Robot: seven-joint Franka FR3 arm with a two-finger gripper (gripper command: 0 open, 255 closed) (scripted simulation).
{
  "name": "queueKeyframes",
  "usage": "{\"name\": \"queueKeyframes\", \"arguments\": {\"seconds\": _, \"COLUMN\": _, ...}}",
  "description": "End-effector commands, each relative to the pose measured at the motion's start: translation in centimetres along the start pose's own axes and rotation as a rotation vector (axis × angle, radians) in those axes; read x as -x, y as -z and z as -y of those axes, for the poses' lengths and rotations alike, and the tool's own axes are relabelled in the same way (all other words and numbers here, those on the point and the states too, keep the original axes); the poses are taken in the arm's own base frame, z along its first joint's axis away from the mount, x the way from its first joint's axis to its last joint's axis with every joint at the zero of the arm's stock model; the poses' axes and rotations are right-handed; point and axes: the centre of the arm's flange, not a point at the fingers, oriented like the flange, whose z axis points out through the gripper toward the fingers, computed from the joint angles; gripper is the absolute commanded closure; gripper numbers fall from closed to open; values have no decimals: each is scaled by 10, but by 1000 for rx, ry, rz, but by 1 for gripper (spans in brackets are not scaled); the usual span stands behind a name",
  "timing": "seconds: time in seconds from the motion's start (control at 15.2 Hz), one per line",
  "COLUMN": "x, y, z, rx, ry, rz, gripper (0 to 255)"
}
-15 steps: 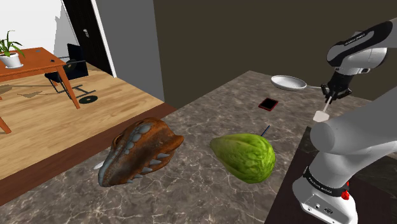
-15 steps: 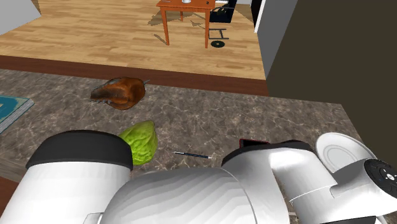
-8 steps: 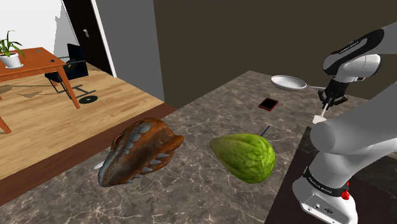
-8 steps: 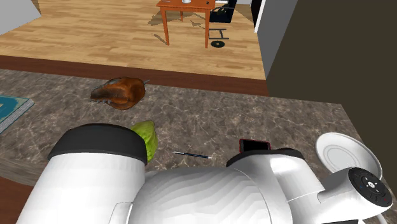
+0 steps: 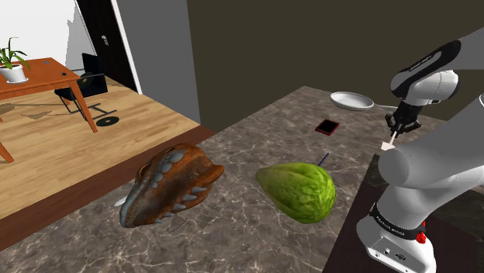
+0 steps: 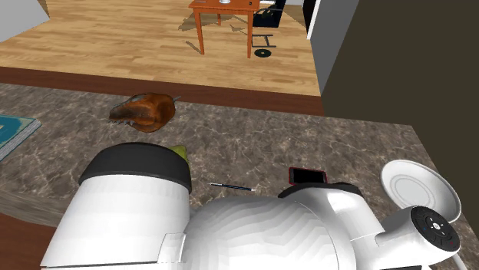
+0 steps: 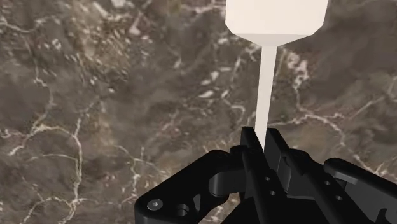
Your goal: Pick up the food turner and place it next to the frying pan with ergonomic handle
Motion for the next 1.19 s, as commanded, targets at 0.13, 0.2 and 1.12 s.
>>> {"name": "queueKeyframes", "arguments": {"seconds": 0.13, "x": 0, "y": 0, "z": 0, "rx": 0, "ry": 0, "rz": 0, "gripper": 255}}
{"name": "queueKeyframes", "arguments": {"seconds": 0.2, "x": 0, "y": 0, "z": 0, "rx": 0, "ry": 0, "rz": 0, "gripper": 0}}
{"name": "queueKeyframes", "arguments": {"seconds": 1.12, "x": 0, "y": 50, "z": 0, "rx": 0, "ry": 0, "rz": 0, "gripper": 0}}
